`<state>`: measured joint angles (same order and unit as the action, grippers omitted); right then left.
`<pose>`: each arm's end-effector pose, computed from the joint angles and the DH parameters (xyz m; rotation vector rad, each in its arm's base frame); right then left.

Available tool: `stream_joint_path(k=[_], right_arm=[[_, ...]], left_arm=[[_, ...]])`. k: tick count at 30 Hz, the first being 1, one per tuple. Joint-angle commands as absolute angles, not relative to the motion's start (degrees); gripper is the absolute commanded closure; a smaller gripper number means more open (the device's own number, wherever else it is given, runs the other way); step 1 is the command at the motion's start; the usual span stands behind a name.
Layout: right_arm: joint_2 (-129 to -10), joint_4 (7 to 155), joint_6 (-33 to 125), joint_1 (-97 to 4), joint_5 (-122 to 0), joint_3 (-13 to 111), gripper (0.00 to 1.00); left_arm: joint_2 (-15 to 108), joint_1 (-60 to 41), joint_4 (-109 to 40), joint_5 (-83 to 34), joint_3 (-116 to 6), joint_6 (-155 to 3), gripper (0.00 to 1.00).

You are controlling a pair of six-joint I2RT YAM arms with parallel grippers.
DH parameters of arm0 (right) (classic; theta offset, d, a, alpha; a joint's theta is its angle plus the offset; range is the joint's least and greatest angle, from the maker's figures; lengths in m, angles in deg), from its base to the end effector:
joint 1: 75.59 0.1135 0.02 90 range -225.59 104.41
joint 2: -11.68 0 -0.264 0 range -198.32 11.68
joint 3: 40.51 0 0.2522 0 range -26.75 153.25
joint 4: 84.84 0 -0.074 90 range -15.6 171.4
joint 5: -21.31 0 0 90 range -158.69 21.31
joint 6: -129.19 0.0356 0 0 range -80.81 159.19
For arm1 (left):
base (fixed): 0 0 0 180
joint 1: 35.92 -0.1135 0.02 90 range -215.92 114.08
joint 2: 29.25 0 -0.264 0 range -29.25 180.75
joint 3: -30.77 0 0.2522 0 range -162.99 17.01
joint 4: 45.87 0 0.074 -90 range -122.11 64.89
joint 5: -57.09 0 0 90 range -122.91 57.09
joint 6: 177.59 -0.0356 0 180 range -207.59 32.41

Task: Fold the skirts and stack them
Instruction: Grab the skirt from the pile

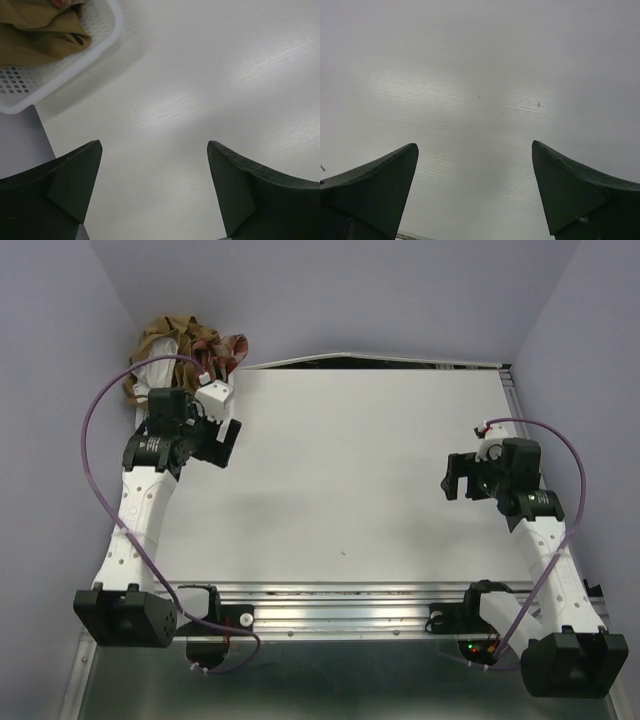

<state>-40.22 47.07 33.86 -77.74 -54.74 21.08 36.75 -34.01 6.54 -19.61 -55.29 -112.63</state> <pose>0.1910 0.0014 0.2963 -0.1930 2.2169 0.2011 0.2409 -0.0162 0.3830 0.6246 2.0244 -0.0082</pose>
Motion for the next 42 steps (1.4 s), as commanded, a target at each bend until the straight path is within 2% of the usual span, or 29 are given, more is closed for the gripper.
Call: stream_joint_path(k=[1, 6, 9, 14, 17, 27, 36, 42], right_arm=[[-41.1, 47.7, 32.7, -77.4, -54.0, 22.8, 0.00], [-42.5, 47.6, 32.3, -77.4, -53.7, 23.3, 0.00], [-43.2, 47.6, 32.2, -77.4, -53.9, 23.3, 0.00], [-44.1, 47.2, 32.1, -77.4, -53.5, 23.6, 0.00], [-44.3, 47.4, 32.0, -77.4, -53.4, 23.4, 0.00], [-44.8, 47.7, 32.0, -78.0, -53.2, 22.6, 0.00], [-45.9, 47.7, 32.0, -78.0, -53.6, 22.7, 0.00], [-46.7, 47.7, 32.1, -78.0, -53.6, 22.6, 0.00]], left_arm=[[43.4, -31.6, 3.8, -25.2, -61.6, -115.9, 0.01], [54.4, -31.2, 5.9, -24.7, -75.7, -120.5, 0.02], [65.3, -31.2, 8.9, -23.0, -87.0, -123.4, 0.03], [79.8, -31.3, 12.1, -21.9, -108.6, -125.7, 0.11], [87.6, -31.4, 12.9, -22.1, -117.6, -127.2, 0.14], [96.6, -35.2, -1.8, -20.9, -119.0, -122.8, 0.24], [102.2, -35.4, -7.8, -24.8, -119.4, -123.1, 0.35], [104.7, -37.4, -10.7, -25.0, -119.9, -123.2, 0.37]])
